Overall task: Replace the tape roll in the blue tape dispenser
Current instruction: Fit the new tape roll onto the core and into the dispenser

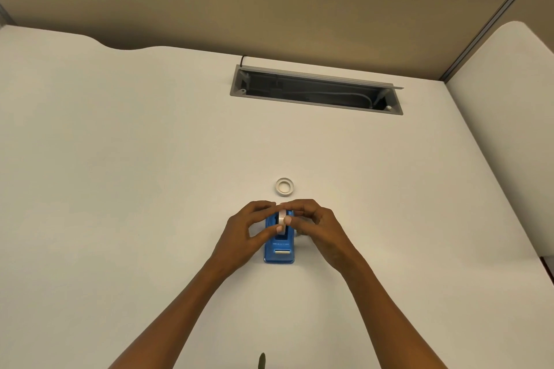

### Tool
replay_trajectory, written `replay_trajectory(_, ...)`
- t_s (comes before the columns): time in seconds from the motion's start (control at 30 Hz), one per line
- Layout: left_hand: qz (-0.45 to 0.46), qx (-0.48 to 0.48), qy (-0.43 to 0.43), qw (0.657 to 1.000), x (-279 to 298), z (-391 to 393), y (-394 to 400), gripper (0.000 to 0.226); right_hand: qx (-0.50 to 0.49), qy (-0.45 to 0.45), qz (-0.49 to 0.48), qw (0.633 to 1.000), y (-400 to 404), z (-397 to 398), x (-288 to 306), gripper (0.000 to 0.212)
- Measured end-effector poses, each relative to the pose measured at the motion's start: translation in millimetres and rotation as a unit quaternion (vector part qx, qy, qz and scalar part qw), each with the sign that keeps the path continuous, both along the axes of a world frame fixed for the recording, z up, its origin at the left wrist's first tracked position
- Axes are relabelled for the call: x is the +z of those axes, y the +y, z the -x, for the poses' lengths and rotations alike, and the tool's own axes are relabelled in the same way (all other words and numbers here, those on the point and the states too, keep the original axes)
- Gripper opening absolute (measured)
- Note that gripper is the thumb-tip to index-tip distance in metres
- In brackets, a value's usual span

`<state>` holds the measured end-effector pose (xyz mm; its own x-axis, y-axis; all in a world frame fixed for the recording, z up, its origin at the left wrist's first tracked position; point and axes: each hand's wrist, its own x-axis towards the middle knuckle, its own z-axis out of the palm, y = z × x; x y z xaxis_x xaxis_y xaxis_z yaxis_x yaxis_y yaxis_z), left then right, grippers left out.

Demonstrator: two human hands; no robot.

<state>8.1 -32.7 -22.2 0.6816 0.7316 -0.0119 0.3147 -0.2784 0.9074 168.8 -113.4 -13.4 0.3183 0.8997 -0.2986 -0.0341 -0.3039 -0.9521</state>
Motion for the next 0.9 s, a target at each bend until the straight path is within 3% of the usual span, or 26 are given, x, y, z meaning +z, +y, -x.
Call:
replay_trajectory(0.13, 0.002, 0.000, 0.005, 1.000, -0.2, -0.2, 0.4, 0.034, 0.000, -0.035, 0.002, 0.999, 0.8, 1.2, -3.7, 0.030)
replay_trajectory(0.27, 0.005, 0.001, 0.010, 1.000, -0.6, -0.2, 0.5, 0.036, -0.035, -0.038, 0.009, 0.999, 4.4, 6.2, -4.9, 0.022)
replay_trajectory(0.7, 0.012, 0.002, 0.015, 1.000, 1.0, -1.5, 0.1, 0.034, -0.096, -0.003, 0.023, 0.995, 12.7, 12.5, -2.2, 0.024)
replay_trajectory(0.9, 0.008, 0.003, 0.023, 1.000, 0.7, -2.0, 0.2, 0.036, -0.028, 0.012, 0.010, 0.999, 2.8, 5.8, -2.0, 0.025)
